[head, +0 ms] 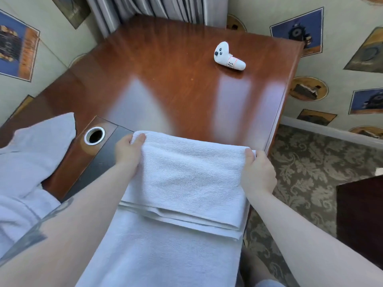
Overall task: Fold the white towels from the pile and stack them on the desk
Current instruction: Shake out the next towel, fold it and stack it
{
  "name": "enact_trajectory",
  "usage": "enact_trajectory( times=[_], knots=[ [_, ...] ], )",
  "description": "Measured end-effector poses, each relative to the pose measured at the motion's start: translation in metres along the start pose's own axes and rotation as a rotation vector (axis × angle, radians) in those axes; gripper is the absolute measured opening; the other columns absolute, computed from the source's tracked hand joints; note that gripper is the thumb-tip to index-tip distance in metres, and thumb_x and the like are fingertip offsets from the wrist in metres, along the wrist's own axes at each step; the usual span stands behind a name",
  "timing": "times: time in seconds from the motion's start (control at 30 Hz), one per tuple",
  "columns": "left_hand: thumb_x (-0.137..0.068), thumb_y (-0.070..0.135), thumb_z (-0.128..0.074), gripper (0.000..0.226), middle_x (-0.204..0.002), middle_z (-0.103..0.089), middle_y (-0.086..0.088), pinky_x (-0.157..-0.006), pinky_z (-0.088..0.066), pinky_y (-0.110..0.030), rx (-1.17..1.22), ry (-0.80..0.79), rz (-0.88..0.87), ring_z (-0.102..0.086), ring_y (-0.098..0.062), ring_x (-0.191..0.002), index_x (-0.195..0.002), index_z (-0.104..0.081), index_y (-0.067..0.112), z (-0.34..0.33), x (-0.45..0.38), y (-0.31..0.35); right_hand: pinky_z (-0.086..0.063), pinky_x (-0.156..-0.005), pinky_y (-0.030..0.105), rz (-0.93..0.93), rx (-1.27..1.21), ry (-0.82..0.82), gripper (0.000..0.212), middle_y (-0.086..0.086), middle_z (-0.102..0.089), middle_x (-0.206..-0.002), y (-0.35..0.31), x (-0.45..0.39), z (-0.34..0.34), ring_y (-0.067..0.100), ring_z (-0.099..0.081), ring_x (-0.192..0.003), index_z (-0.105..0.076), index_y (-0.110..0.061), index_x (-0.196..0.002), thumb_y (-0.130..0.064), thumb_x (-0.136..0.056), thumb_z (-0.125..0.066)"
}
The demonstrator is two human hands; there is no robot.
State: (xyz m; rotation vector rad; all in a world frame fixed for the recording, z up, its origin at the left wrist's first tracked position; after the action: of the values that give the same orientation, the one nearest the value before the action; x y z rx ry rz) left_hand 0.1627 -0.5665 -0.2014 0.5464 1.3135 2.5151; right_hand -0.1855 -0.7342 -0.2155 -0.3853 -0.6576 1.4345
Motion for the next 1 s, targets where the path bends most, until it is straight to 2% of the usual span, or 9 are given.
enact_trajectory(
  times=[0.17, 0.27, 0.37, 0.43, 0.53, 0.73, 0.83, 0.9, 1.0],
  knots=[
    [-0.092, 0.039, -0.057, 0.038, -0.062, -0.045, 0.004, -0.059, -0.03, -0.032, -0.097, 0.142, 0.013, -0.037, -0.019, -0.061, -0.064, -0.043, 0.017, 0.004, 0.009, -0.003, -0.03, -0.063, 0.036, 0.051, -0.029, 0.043, 0.03, -0.011, -0.043, -0.066, -0.001, 0.0, 0.005, 0.029, -0.047, -0.07, -0.037, -0.022, -0.09, -0.05, -0.098, -0.045],
    [-0.094, 0.033, -0.058, 0.02, -0.105, -0.061, -0.004, -0.081, -0.038, -0.034, -0.21, 0.152, -0.069, -0.053, -0.023, -0.094, -0.102, -0.058, 0.015, 0.013, 0.01, 0.015, -0.035, -0.072, 0.038, 0.184, -0.111, 0.221, 0.02, -0.001, -0.053, -0.088, -0.014, 0.008, 0.029, 0.031, -0.052, -0.087, -0.048, -0.017, -0.097, -0.029, -0.092, -0.062],
    [-0.091, 0.022, -0.058, 0.035, -0.127, -0.056, -0.013, -0.106, -0.031, -0.045, -0.452, 0.227, -0.508, -0.048, -0.033, -0.122, -0.122, -0.057, 0.006, 0.005, 0.049, 0.057, -0.033, -0.089, 0.038, 0.466, -0.096, 0.338, 0.024, 0.004, -0.062, -0.11, -0.056, 0.024, 0.036, 0.026, -0.052, -0.108, -0.062, -0.013, -0.107, -0.011, -0.083, -0.066],
    [-0.094, 0.038, -0.046, 0.053, -0.147, -0.044, -0.01, -0.117, -0.011, -0.051, -0.669, 0.005, -0.706, -0.034, -0.031, -0.141, -0.14, -0.048, 0.011, -0.04, 0.096, 0.056, -0.027, -0.106, 0.037, 0.653, 0.021, 0.111, 0.036, 0.007, -0.055, -0.136, -0.087, 0.034, 0.005, 0.027, -0.045, -0.13, -0.061, -0.017, -0.125, -0.018, -0.089, -0.062],
    [-0.094, 0.062, -0.023, 0.07, -0.164, -0.008, 0.005, -0.118, 0.006, -0.047, -0.949, -0.207, -0.728, 0.0, -0.018, -0.151, -0.155, -0.016, 0.031, -0.072, 0.127, 0.018, 0.0, -0.121, 0.039, 0.776, 0.358, -0.226, 0.054, -0.001, -0.014, -0.164, -0.076, 0.048, -0.047, 0.019, -0.006, -0.151, -0.024, -0.03, -0.154, -0.042, -0.103, -0.036],
    [-0.095, 0.061, -0.015, 0.066, -0.163, -0.004, 0.009, -0.121, -0.003, -0.04, -0.992, -0.247, -0.694, 0.0, -0.013, -0.151, -0.155, -0.011, 0.033, -0.014, 0.084, -0.014, -0.002, -0.122, 0.043, 0.519, 0.417, -0.182, 0.065, -0.002, -0.009, -0.165, -0.016, 0.023, -0.024, 0.02, -0.003, -0.151, -0.01, -0.029, -0.157, -0.056, -0.099, -0.012],
    [-0.092, 0.064, -0.004, 0.069, -0.164, 0.001, 0.005, -0.119, 0.004, -0.041, -1.064, -0.23, -0.608, 0.008, -0.011, -0.15, -0.155, -0.001, 0.035, -0.004, 0.075, -0.015, -0.012, -0.118, 0.039, 0.441, 0.265, -0.192, 0.059, 0.0, -0.025, -0.16, -0.013, 0.013, -0.008, 0.02, -0.016, -0.148, -0.027, -0.022, -0.153, -0.049, -0.101, -0.034],
    [-0.095, 0.059, -0.008, 0.067, -0.164, 0.0, 0.003, -0.117, 0.012, -0.043, -1.079, -0.146, -0.601, 0.007, -0.014, -0.15, -0.156, -0.007, 0.032, -0.013, 0.077, 0.004, -0.034, -0.098, 0.039, 0.338, 0.07, -0.035, 0.037, 0.005, -0.052, -0.133, -0.013, 0.001, 0.017, 0.027, -0.043, -0.125, -0.06, -0.019, -0.125, -0.04, -0.096, -0.053],
    [-0.1, 0.052, -0.025, 0.06, -0.164, -0.001, 0.004, -0.115, 0.015, -0.042, -0.933, -0.14, -0.562, 0.008, -0.014, -0.15, -0.155, -0.015, 0.03, -0.043, 0.087, 0.031, -0.039, -0.07, 0.033, -0.028, -0.052, -0.162, 0.034, 0.006, -0.061, -0.094, -0.006, -0.016, 0.013, 0.027, -0.055, -0.088, -0.061, -0.02, -0.08, -0.052, -0.089, -0.057]
  ],
)
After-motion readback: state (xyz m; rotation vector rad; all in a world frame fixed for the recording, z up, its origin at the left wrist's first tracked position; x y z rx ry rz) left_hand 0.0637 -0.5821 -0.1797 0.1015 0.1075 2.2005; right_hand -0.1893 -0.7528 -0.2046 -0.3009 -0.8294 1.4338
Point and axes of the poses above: each hand's wrist, its own x-axis away from the middle knuckle, its own z-axis out of the back of the hand, y = z × x, the point moved 8 cm from there along -x, towards the middle knuckle
